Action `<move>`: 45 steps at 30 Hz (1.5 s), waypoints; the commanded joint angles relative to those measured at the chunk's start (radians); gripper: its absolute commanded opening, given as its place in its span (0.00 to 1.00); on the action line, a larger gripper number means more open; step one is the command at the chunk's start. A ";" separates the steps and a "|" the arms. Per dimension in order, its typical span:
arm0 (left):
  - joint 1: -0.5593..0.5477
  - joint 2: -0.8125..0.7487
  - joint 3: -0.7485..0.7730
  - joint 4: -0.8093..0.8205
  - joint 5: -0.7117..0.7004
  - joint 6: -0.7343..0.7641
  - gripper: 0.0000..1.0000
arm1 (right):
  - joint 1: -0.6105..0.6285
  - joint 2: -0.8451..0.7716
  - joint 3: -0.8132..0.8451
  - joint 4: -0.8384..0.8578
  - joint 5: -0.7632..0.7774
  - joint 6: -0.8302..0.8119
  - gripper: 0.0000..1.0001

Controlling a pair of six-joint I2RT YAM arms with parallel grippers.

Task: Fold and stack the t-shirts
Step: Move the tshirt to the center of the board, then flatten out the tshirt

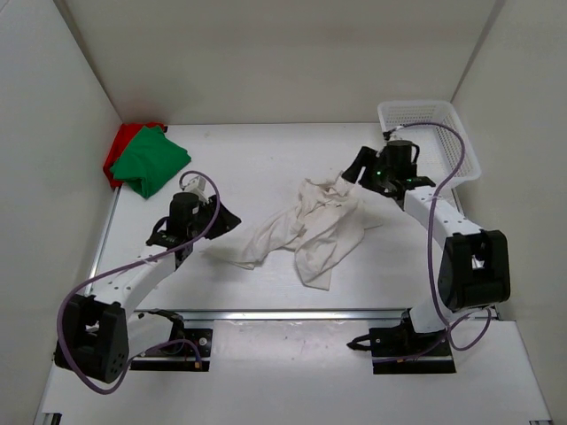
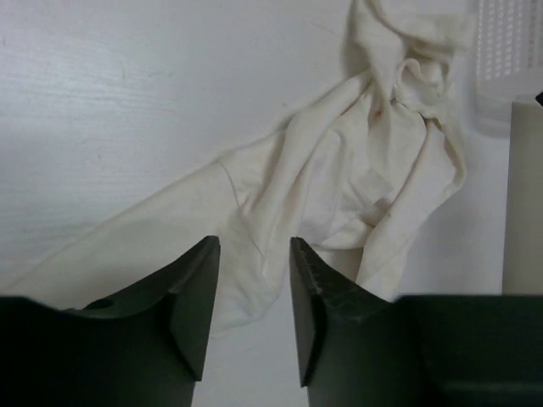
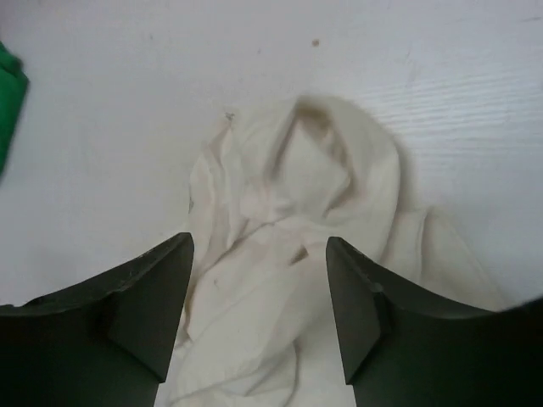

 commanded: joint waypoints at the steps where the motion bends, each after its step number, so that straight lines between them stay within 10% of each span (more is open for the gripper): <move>1: 0.024 0.001 0.097 0.031 0.063 -0.015 0.47 | 0.161 -0.113 0.066 -0.127 0.213 -0.137 0.63; 7: 0.110 0.083 0.145 0.072 0.178 -0.070 0.45 | 0.407 -0.135 -0.133 0.026 -0.045 -0.043 0.12; 17: 0.116 0.066 0.111 0.098 0.180 -0.081 0.46 | 0.601 0.111 -0.258 0.343 -0.134 0.121 0.63; 30: 0.100 0.068 0.106 0.138 0.146 -0.098 0.46 | 0.609 0.335 -0.117 0.328 -0.085 0.186 0.62; 39: 0.063 0.110 0.111 0.154 0.120 -0.095 0.45 | 0.529 0.192 -0.239 0.295 -0.005 0.138 0.00; 43: 0.053 0.117 0.109 0.106 0.093 -0.063 0.45 | 0.477 0.038 -0.317 0.215 0.030 0.071 0.04; 45: 0.063 0.092 0.070 0.109 0.076 -0.070 0.45 | 0.494 0.010 -0.269 0.158 0.003 0.028 0.24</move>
